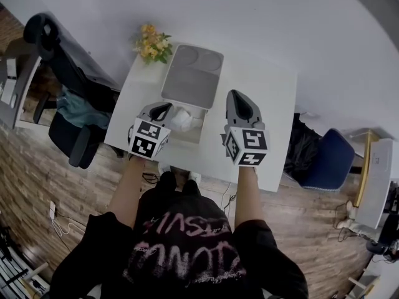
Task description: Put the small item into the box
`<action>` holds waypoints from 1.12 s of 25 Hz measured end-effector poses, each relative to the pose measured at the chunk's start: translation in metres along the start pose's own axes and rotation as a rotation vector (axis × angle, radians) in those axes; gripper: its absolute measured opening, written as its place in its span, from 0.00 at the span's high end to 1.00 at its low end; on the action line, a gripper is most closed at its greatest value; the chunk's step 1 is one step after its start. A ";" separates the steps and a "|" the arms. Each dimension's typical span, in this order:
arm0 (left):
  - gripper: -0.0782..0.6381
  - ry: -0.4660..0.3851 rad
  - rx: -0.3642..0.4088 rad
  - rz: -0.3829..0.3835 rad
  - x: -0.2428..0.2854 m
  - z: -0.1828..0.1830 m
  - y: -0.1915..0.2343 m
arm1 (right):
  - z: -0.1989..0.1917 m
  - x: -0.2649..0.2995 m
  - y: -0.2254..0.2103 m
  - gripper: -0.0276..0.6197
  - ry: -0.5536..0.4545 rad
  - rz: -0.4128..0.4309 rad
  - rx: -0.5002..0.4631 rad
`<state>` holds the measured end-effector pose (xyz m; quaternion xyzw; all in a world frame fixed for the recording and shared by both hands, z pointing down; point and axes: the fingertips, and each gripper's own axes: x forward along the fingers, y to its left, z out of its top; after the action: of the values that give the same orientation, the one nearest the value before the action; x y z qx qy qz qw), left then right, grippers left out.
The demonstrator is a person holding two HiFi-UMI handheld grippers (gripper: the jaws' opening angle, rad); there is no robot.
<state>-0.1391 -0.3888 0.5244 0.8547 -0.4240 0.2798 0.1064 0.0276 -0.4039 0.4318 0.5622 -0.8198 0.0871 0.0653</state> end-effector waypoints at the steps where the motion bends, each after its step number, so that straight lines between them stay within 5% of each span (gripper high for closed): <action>1: 0.88 -0.013 -0.005 0.007 -0.003 0.003 0.003 | 0.001 -0.001 0.001 0.94 -0.001 0.000 -0.002; 28: 0.89 -0.394 0.001 0.175 -0.110 0.134 0.055 | 0.042 -0.024 0.014 0.94 -0.070 -0.016 -0.037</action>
<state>-0.1840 -0.4054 0.3488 0.8529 -0.5091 0.1157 -0.0034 0.0223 -0.3865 0.3848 0.5702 -0.8184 0.0517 0.0478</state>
